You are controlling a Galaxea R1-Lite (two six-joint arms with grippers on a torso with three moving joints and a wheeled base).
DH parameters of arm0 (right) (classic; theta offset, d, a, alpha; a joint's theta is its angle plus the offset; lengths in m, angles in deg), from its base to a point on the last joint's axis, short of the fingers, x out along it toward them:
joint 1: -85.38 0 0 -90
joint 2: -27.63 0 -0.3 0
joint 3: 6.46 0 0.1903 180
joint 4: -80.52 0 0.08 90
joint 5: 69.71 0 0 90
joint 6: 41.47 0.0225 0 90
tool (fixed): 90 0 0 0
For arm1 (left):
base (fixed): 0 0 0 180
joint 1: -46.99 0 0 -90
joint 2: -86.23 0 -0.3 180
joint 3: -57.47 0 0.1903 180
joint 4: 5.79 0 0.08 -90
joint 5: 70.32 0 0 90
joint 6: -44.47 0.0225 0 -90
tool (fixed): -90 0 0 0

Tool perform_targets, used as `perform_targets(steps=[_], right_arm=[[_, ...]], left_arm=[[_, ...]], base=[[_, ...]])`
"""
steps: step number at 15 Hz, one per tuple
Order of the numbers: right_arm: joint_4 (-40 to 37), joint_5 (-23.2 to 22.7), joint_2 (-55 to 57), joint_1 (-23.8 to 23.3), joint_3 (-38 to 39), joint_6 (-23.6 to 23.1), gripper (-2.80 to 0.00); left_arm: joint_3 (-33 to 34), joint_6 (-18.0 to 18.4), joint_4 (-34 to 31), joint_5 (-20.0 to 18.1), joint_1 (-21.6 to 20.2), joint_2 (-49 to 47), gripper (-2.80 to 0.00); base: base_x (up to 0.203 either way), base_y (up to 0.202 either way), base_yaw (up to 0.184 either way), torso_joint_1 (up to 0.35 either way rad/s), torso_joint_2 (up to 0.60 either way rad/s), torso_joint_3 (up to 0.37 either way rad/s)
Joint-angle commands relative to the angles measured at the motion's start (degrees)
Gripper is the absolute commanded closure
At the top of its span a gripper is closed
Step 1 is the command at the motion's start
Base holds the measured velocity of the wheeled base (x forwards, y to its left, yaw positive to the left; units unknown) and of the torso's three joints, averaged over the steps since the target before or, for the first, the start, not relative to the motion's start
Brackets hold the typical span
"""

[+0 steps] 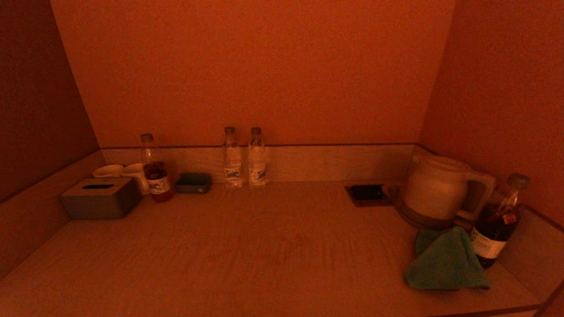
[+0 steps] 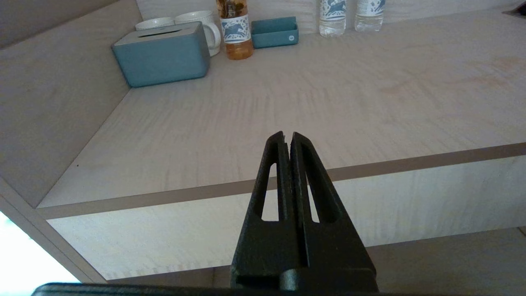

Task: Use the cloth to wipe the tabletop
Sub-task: Pick up the tablecloth

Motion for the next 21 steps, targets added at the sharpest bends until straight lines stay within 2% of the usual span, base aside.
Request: perform_targets(steps=[1, 21], right_arm=[[0.0, 0.0, 0.1, 0.0, 0.0, 0.0, 0.00], [0.0, 0.2, 0.2, -0.1, -1.0, -1.9, 0.00]], left_arm=[[0.0, 0.0, 0.0, 0.0, 0.1, 0.0, 0.00], [0.0, 0.0, 0.0, 0.0, 0.1, 0.0, 0.00]], base=[[0.000, 0.000, 0.000, 0.000, 0.00, 0.000], [0.000, 0.000, 0.000, 0.000, 0.00, 0.000]])
